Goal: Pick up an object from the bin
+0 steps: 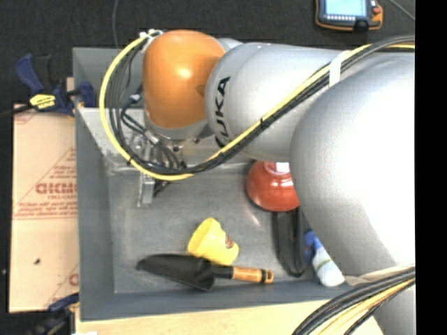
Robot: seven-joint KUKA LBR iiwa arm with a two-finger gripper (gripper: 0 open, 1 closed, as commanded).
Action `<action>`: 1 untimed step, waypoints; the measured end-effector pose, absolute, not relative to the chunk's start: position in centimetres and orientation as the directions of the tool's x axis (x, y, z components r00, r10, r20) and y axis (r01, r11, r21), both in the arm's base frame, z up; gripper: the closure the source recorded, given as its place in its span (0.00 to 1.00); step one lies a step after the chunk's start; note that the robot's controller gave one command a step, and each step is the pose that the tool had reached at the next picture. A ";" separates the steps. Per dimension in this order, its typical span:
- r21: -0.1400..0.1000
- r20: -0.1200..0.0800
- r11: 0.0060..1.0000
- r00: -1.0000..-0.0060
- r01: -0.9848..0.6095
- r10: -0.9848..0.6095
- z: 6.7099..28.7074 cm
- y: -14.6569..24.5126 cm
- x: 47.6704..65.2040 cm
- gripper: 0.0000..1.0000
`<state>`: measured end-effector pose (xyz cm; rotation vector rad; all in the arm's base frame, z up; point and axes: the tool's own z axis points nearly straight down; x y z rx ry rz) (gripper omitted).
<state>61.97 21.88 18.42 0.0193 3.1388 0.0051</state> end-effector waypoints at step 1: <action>0.003 -0.003 1.000 -1.000 0.012 0.012 18.4 21.9 62.0 0.00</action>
Offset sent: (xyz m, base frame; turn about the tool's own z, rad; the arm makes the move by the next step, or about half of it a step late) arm -0.0507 -0.0224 -0.0085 0.0198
